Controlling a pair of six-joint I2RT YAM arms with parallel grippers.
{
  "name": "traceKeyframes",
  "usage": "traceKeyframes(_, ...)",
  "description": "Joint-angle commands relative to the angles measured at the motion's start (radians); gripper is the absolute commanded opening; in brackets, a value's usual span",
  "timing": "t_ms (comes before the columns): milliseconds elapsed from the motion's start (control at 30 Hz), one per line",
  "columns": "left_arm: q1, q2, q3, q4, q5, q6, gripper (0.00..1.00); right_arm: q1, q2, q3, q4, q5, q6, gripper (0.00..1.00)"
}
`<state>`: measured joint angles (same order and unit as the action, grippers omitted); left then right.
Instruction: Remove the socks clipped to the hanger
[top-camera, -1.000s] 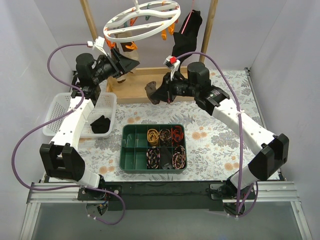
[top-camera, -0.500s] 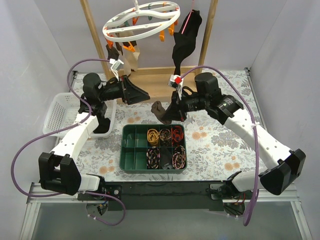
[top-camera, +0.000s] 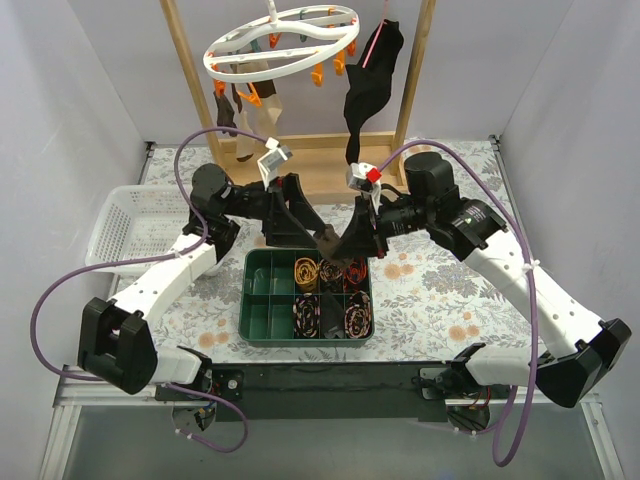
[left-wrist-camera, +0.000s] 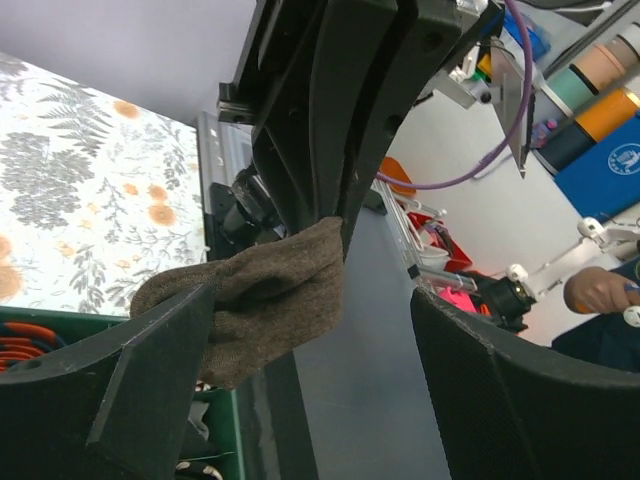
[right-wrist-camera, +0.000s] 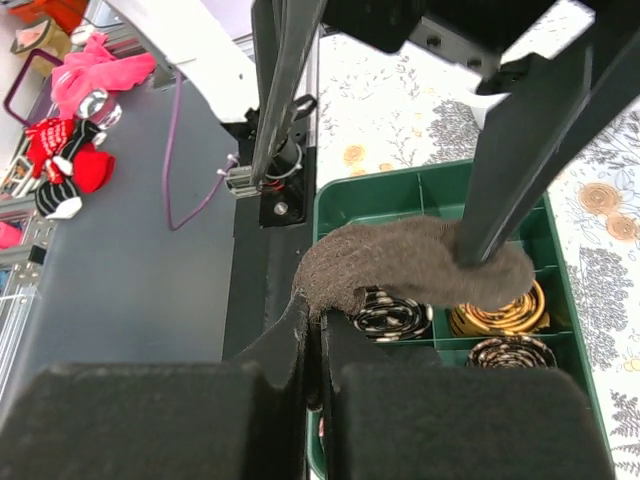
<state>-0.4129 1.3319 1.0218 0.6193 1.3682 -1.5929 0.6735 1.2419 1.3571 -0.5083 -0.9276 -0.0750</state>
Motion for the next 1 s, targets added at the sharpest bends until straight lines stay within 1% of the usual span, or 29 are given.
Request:
traceKeyframes(0,-0.05,-0.026,0.021,-0.16,0.008,0.155,0.78,-0.003,-0.029,-0.006,-0.003,-0.062,-0.012,0.01)
traceKeyframes(67,-0.079,-0.03,0.031,-0.242,-0.001,0.198,0.78,-0.003,-0.033,-0.007,-0.004,-0.062,-0.009,0.01)
traceKeyframes(167,-0.098,-0.037,0.017,-0.245,-0.006,0.209,0.77,-0.003,-0.044,-0.012,-0.004,-0.059,-0.008,0.01)
traceKeyframes(300,-0.11,-0.037,0.015,-0.26,-0.015,0.22,0.71,-0.003,-0.058,-0.018,-0.003,-0.053,-0.003,0.01)
traceKeyframes(400,-0.121,-0.033,0.021,-0.262,-0.024,0.22,0.61,-0.003,-0.064,-0.019,-0.001,-0.037,0.003,0.01)
traceKeyframes(433,-0.127,-0.031,0.023,-0.263,-0.024,0.22,0.52,-0.003,-0.064,-0.021,-0.001,-0.033,0.004,0.01)
traceKeyframes(533,-0.138,-0.027,0.027,-0.265,-0.024,0.218,0.41,-0.003,-0.07,-0.026,-0.002,-0.007,0.011,0.01)
traceKeyframes(567,-0.139,-0.027,0.027,-0.266,-0.027,0.217,0.32,-0.003,-0.073,-0.027,-0.001,-0.001,0.014,0.01)
traceKeyframes(633,-0.141,-0.028,0.031,-0.271,-0.029,0.215,0.19,-0.003,-0.076,-0.033,-0.001,0.009,0.018,0.01)
traceKeyframes(667,-0.142,-0.03,0.032,-0.273,-0.032,0.217,0.07,-0.003,-0.079,-0.035,-0.002,0.022,0.018,0.01)
traceKeyframes(700,-0.142,-0.033,0.031,-0.277,-0.035,0.22,0.01,-0.003,-0.079,-0.036,-0.002,0.035,0.021,0.01)
traceKeyframes(767,-0.142,-0.042,0.032,-0.314,-0.046,0.238,0.0,-0.005,-0.084,-0.041,-0.002,0.073,0.032,0.01)
traceKeyframes(800,-0.142,-0.046,0.035,-0.334,-0.057,0.27,0.0,-0.005,-0.085,-0.042,-0.006,0.09,0.037,0.06)
traceKeyframes(833,-0.142,-0.053,0.038,-0.399,-0.072,0.293,0.0,-0.003,-0.085,-0.044,-0.006,0.11,0.041,0.1)
traceKeyframes(867,-0.142,-0.051,0.061,-0.452,-0.09,0.33,0.0,-0.003,-0.091,-0.047,-0.007,0.165,0.052,0.18)
traceKeyframes(900,-0.142,-0.048,0.076,-0.508,-0.133,0.365,0.0,-0.003,-0.096,-0.047,-0.006,0.208,0.061,0.21)
traceKeyframes(933,-0.142,-0.042,0.09,-0.612,-0.152,0.434,0.0,-0.003,-0.101,-0.05,-0.006,0.261,0.067,0.23)
traceKeyframes(967,-0.141,-0.027,0.122,-0.669,-0.171,0.461,0.0,-0.003,-0.114,-0.053,-0.003,0.373,0.101,0.27)
